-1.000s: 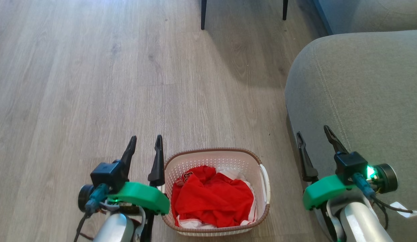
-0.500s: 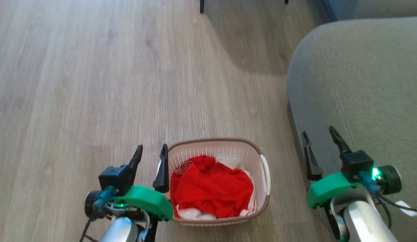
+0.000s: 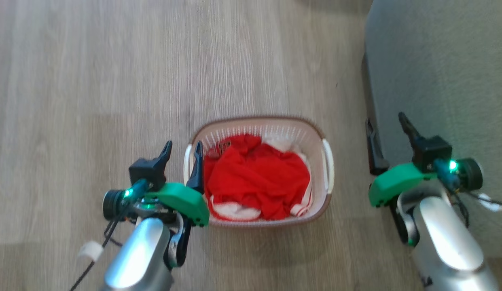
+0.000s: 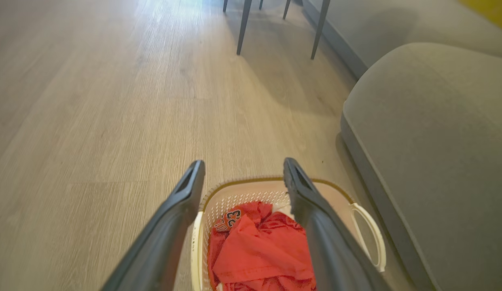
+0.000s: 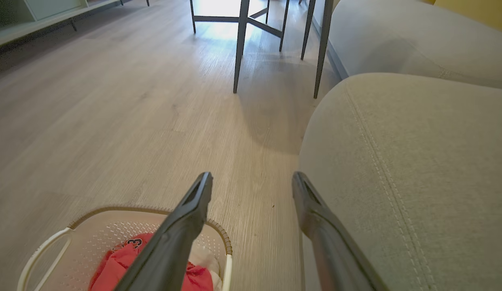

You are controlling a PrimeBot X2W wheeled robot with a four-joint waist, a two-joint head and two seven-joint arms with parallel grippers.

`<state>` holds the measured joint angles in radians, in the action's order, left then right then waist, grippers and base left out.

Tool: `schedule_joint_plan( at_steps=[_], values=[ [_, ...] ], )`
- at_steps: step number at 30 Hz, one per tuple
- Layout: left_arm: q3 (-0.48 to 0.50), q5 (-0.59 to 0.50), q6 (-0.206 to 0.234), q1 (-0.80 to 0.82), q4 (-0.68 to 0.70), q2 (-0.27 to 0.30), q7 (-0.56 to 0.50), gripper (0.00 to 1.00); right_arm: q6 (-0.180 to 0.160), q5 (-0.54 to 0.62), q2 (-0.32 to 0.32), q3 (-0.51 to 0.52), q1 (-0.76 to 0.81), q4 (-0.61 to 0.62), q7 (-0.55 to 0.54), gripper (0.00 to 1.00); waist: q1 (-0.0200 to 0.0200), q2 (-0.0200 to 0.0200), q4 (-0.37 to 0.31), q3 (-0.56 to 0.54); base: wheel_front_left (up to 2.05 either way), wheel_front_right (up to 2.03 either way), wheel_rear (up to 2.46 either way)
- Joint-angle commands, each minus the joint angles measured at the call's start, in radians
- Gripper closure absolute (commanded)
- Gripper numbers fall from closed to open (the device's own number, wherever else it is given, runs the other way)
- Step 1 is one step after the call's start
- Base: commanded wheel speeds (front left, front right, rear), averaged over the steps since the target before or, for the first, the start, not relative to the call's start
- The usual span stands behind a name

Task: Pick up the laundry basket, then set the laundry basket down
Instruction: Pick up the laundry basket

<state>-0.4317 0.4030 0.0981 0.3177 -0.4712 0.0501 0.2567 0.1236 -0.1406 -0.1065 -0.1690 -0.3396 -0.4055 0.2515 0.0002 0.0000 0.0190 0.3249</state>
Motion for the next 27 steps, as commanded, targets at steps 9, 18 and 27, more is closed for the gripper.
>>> schedule_joint_plan(
  at_steps=[9,18,27],
  values=[
    [-0.036,0.048,-0.012,0.177,-0.197,0.000,0.005,0.00,0.007,-0.045,-0.025,-0.067,-0.150,-0.142,0.010,0.00,-0.0002,0.0000,0.028,0.208,0.00,0.00,0.00],
    [-0.079,0.142,-0.033,0.293,-0.329,0.000,0.005,0.00,0.007,-0.104,-0.018,-0.095,-0.268,-0.334,0.010,0.00,-0.0002,0.0000,0.023,0.317,0.00,0.00,0.00],
    [-0.190,0.211,-0.060,0.414,-0.494,0.000,0.005,0.00,0.007,-0.226,-0.001,-0.208,-0.387,-0.517,0.007,0.00,-0.0002,0.0000,0.017,0.407,0.00,0.00,0.00]
  ],
)
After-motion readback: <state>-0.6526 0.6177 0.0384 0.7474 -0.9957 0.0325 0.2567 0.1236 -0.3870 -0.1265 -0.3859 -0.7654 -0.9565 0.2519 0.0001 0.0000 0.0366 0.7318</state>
